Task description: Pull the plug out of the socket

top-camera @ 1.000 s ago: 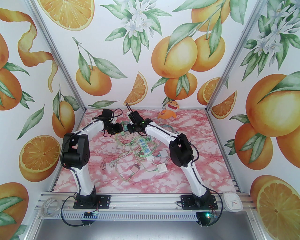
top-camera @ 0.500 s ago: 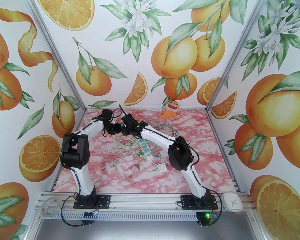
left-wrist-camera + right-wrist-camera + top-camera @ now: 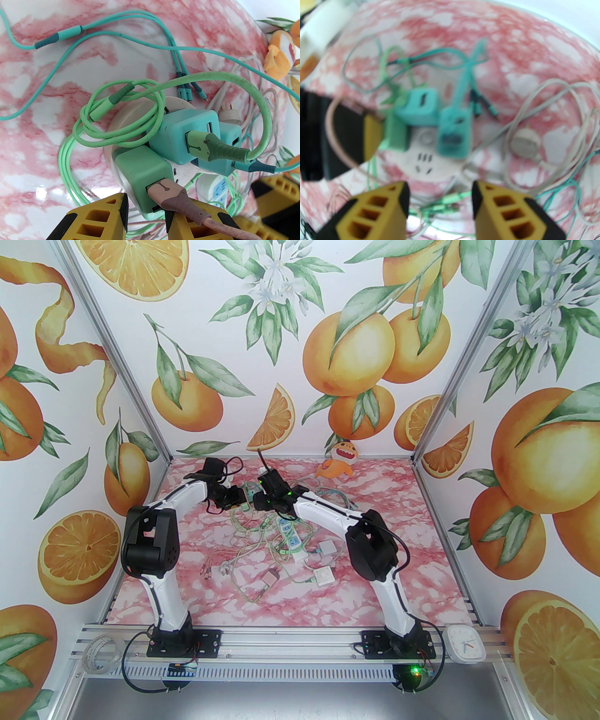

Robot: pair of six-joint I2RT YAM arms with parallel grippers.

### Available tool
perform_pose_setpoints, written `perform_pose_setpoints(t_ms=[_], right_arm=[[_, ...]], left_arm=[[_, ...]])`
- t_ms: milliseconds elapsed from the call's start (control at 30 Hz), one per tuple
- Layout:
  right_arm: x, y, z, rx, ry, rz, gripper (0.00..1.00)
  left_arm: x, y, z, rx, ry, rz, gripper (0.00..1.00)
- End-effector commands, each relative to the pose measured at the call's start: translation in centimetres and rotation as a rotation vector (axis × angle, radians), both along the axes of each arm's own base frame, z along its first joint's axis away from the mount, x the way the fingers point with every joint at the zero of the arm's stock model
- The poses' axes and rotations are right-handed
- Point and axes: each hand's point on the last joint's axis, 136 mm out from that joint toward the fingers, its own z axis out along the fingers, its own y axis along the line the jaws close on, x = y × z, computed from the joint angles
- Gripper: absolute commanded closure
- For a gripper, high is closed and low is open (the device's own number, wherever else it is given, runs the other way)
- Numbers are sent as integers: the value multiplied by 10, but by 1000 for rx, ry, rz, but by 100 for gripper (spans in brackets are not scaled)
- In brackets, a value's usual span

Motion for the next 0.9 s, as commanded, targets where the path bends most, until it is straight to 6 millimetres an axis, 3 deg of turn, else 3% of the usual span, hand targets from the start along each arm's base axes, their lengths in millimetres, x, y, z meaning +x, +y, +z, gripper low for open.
perform_pose_setpoints(t_ms=[0,367,533,733,867], right_arm=[[17,13,4,54,-28,9,50],[31,28,-22,40,-22,15,49],[37,32,-34,-22,-58,16,54],[36,31,-51,-80,-50,15,60],[33,29,-60,-93,-28,16,56]], left_arm=[[-72,13,-84,157,340,-11,67],[-74,10,-81,157,342,-11,66],[-76,9,-78,154,343,-8,66],[-77,10,-75,158,339,-5,66],[-76,9,-75,155,337,-5,66]])
